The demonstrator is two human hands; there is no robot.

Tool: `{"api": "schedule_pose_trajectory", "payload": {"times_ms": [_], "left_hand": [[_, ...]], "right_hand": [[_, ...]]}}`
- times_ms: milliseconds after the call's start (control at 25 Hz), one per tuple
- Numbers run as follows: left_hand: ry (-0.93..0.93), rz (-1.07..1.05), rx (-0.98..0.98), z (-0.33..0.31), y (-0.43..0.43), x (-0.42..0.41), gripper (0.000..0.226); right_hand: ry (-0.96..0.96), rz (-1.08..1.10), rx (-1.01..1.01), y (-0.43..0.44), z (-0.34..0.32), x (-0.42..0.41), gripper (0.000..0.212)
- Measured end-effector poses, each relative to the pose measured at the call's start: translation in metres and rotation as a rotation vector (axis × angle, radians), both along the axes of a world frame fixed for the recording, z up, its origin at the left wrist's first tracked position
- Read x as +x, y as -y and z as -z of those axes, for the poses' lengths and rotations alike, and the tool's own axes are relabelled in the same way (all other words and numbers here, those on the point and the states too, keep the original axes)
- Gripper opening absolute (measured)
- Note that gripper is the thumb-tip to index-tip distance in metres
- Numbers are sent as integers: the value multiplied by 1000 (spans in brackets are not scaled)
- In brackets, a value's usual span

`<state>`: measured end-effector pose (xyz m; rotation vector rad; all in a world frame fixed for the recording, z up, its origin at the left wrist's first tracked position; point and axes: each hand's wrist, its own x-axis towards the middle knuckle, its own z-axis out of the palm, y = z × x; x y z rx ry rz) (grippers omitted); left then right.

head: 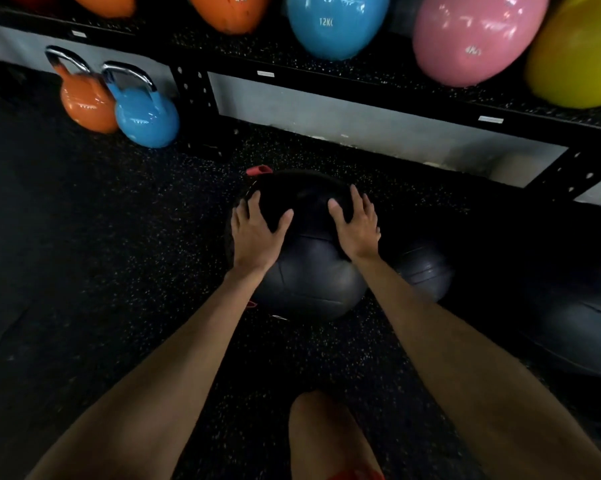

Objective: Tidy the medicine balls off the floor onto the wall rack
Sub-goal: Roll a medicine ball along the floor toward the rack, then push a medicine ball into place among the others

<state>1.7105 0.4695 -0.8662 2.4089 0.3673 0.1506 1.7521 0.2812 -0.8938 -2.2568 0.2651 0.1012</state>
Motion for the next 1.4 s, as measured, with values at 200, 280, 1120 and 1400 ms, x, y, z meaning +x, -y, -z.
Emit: {"api": "schedule_pose_trajectory", "payload": {"times_ms": [200,280,1120,1400], "left_hand": [[-93,-100,-84,29,4,-36,86],[-131,-103,-90,29,6,-15,86],[-139,-49,10,31,-66,-19,37],[-356,-351,10,25,-144,-216,21]], "right_hand": [[-9,95,57,-2,1,46,74],[-17,117,57,-1,6,66,74],[417,-78,-317,-35,3,58,49],[323,-751,-110,-193,-18,-135,26]]}}
